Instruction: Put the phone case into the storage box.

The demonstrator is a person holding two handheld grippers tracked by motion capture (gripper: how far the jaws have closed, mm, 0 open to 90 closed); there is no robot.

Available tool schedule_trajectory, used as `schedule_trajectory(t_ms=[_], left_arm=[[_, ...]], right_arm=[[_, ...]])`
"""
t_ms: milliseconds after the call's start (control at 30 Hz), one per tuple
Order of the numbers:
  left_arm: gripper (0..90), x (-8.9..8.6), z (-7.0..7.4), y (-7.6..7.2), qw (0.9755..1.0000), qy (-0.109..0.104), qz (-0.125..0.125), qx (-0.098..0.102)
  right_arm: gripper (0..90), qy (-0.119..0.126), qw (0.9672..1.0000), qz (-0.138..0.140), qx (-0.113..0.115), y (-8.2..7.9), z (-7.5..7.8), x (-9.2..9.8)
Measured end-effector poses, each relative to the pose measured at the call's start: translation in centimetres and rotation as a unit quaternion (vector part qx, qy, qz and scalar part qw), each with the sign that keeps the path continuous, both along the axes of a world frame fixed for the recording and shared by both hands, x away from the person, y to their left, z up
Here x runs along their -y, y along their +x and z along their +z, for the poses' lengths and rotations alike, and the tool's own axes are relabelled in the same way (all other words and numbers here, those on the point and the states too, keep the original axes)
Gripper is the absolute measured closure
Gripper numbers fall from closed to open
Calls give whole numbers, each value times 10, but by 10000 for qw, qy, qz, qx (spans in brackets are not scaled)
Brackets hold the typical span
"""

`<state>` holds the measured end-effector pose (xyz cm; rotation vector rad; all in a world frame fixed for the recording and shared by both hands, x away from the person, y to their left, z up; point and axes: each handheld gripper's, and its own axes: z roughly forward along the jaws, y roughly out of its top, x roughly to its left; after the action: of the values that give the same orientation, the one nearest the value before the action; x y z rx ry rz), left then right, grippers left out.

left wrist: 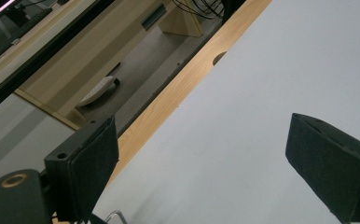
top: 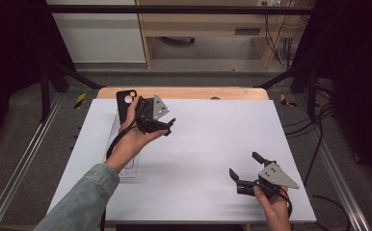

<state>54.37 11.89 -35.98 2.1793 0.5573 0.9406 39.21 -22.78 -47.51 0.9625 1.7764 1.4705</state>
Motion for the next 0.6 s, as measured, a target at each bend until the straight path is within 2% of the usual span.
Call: schedule_trajectory(t_ms=[300, 600], left_arm=[[89, 13, -9, -9, 9998, -109, -130, -130], [87, 24, -17, -25, 9993, -45, -340, -157]], right_arm=[[22, 0, 10000, -13, 4, 0, 0, 1], [22, -3, 10000, -30, 15, 0, 0, 1]])
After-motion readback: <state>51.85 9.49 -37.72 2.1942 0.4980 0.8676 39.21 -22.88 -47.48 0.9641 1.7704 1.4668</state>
